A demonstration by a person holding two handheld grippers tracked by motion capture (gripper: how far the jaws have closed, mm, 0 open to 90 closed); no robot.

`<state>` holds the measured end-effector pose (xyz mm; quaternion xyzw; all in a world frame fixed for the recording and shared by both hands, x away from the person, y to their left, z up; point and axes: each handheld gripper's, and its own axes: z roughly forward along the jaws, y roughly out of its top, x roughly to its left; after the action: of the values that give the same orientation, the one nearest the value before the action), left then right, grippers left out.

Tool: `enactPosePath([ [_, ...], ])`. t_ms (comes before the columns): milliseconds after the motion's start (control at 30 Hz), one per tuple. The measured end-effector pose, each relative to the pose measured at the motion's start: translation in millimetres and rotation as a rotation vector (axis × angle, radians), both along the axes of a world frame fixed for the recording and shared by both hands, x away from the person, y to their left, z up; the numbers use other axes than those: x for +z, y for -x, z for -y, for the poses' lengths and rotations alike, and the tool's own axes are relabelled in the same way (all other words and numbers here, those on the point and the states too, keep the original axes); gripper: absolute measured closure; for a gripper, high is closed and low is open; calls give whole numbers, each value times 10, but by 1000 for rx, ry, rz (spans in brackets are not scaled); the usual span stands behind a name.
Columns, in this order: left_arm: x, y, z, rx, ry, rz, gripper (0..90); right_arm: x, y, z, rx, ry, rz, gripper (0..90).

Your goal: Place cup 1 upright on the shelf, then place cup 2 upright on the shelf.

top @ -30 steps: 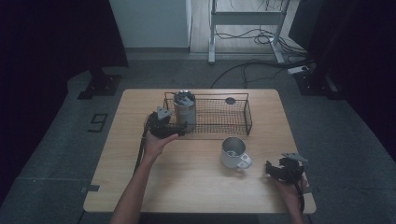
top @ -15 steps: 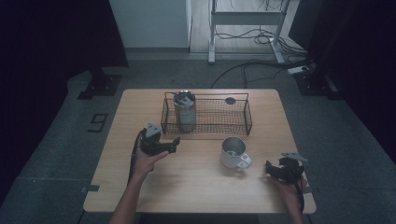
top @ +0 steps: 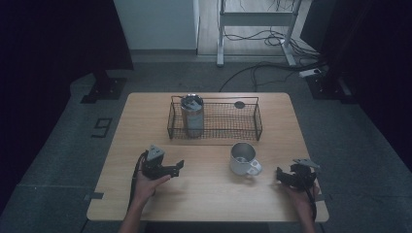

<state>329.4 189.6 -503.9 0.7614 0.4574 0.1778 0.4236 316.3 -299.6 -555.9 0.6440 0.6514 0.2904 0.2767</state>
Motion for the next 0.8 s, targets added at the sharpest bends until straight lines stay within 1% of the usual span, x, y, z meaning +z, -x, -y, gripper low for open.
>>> enactPosePath([
  [67,-34,6,-23,-1,-16,-13,68,1,0,1,1,1,-1,106],
  [167,-75,32,-62,10,-12,-21,75,1,1,0,1,0,-1,106],
  [233,-108,40,-85,27,-35,-15,75,1,0,0,0,0,-1,106],
  [267,-120,37,-96,37,-39,-17,75,1,0,1,1,1,-1,106],
  [333,-137,35,-119,38,-36,-26,77,1,0,1,1,1,-1,107],
  [433,-150,42,-137,48,-29,-28,77,0,-1,0,1,-1,0,108],
  [533,-170,48,-147,71,-23,-26,77,2,-1,-1,9,1,-2,106],
  [667,-189,40,-142,69,-18,-33,78,3,6,-2,20,-3,-2,107],
  [733,-194,36,-136,70,-16,-35,78,10,19,5,29,-15,1,119],
  [800,-197,34,-129,83,-20,-38,78,39,32,27,29,-52,7,124],
])
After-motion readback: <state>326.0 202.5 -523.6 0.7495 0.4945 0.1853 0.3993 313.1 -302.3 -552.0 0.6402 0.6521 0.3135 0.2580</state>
